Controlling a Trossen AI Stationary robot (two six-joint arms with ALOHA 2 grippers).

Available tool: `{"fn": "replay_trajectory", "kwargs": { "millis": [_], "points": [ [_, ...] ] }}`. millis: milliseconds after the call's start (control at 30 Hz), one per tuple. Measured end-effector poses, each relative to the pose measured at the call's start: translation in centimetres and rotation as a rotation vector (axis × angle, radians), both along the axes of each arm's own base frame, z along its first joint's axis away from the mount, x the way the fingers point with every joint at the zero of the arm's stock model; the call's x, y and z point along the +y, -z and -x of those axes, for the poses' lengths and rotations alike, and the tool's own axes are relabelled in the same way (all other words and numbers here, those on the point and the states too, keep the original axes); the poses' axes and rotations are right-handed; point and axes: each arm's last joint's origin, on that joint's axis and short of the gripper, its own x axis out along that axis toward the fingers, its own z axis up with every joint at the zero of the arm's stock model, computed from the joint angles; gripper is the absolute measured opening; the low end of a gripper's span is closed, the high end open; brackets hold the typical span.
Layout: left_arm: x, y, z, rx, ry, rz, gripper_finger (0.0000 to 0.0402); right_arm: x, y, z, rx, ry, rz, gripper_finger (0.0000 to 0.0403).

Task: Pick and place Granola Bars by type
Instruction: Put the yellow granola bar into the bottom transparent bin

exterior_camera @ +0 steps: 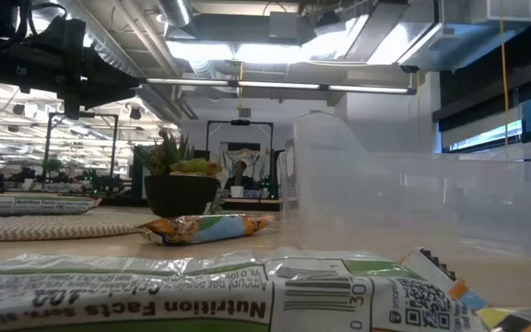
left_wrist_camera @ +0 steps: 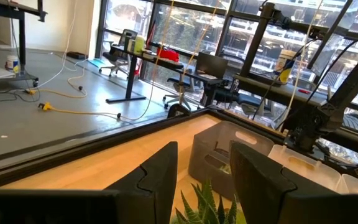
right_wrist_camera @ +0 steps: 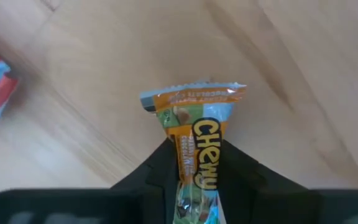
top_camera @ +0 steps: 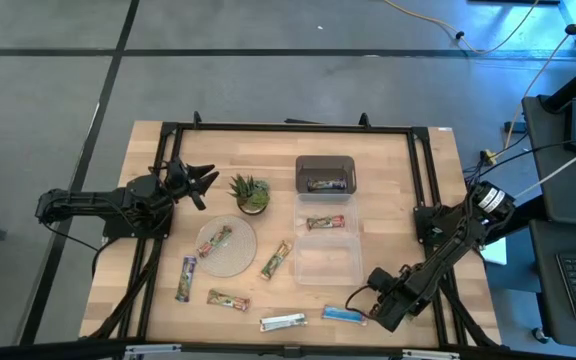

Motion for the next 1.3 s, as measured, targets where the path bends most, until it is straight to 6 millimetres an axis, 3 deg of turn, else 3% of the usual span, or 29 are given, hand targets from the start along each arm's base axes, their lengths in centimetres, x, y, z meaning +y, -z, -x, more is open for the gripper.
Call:
{"fn": "replay_trajectory", "kwargs": {
  "millis": [167, 433, 700, 867, 1300],
  "points": [
    [0.0, 0.0, 0.0, 0.000, 0.000, 0.000, 0.0139, 0.2, -1.2, 0.5, 0.023, -0.054, 0.035, 0.0096],
    [0.0, 0.0, 0.0, -0.034, 0.001, 0.044, 0.0139, -0.3, -5.4, 1.0, -0.096, -0.065, 0.002, 0.0090],
    [0.0, 0.0, 0.0, -0.063, 0.002, 0.086, 0.0139, -3.4, -9.8, 0.6, -0.330, -0.062, 0.016, 0.0090],
    [0.0, 0.0, 0.0, -0.062, 0.002, 0.086, 0.0139, -5.8, -11.7, -1.2, -0.493, -0.153, 0.054, 0.0090],
    [0.0, 0.0, 0.0, -0.062, 0.002, 0.086, 0.0139, -10.6, -12.3, -8.8, -0.769, -0.411, 0.109, 0.0089]
  ]
}}
